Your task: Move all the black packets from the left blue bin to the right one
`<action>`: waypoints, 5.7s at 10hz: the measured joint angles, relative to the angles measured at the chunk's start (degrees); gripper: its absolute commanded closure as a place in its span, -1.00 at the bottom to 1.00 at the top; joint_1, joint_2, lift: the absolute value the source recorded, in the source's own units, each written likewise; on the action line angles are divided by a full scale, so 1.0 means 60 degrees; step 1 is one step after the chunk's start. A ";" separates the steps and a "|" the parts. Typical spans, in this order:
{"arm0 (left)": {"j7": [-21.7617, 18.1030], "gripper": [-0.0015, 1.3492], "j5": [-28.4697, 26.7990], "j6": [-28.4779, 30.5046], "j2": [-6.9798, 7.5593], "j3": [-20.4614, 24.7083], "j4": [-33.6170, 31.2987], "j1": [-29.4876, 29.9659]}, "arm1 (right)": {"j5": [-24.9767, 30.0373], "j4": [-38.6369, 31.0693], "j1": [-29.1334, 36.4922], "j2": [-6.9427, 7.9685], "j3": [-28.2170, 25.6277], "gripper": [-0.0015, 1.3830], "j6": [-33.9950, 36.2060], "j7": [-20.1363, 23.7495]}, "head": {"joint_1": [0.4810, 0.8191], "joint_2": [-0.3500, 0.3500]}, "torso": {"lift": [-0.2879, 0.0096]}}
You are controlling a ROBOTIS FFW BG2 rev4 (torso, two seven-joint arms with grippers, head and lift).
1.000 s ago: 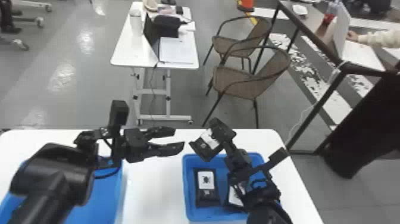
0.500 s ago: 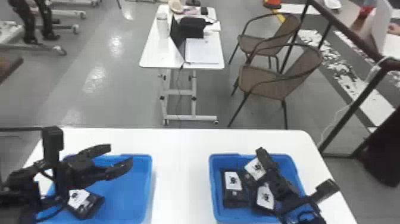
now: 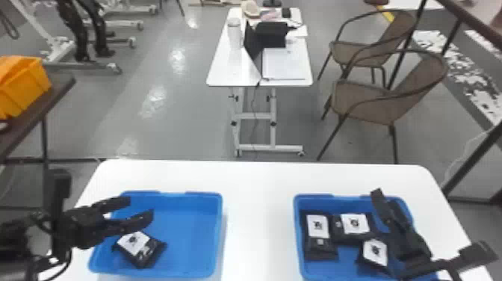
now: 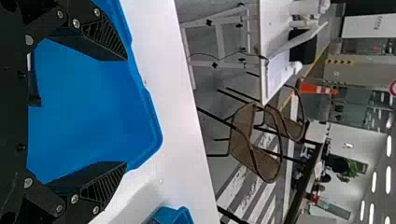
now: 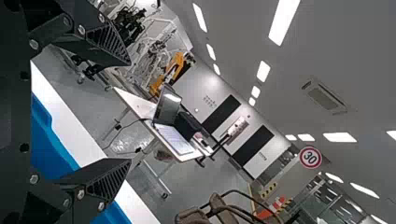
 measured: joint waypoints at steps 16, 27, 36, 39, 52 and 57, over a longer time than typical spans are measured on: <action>0.1167 -0.40 -0.2794 0.1582 -0.0325 -0.0969 0.3282 -0.1504 | -0.0331 -0.0101 0.0365 0.0000 0.0033 -0.70 0.0360 0.0151 | 0.27 0.29 | 0.94; 0.0719 0.22 -0.1997 0.1408 0.0160 -0.1425 0.2864 -0.1289 | -0.0592 -0.0027 0.0391 0.0000 0.0034 -0.70 0.0445 0.0263 | 0.27 0.25 | 0.94; 0.1617 -0.17 0.1486 0.1827 -0.0688 -0.0262 -0.0349 -0.0022 | -0.0664 0.0017 0.0396 0.0000 0.0107 -0.70 0.0445 0.0353 | 0.27 0.12 | 0.94; 0.2425 -0.87 0.4505 0.0744 -0.0557 -0.0575 -0.0583 0.0434 | -0.0703 0.0011 0.0378 0.0000 0.0107 -0.70 0.0445 0.0453 | 0.27 0.00 | 0.94; 0.6895 -0.81 0.6754 0.3178 -0.0597 0.0076 -0.1790 0.1949 | -0.0880 0.0011 0.0565 0.0000 0.0136 -0.70 0.0660 0.0589 | 0.27 0.20 | 0.94; 0.6755 -0.84 0.6762 0.3105 -0.0594 0.0151 -0.1294 0.1670 | -0.0944 0.0116 0.0507 0.0000 0.0192 -0.70 0.0768 0.0688 | 0.27 0.23 | 0.94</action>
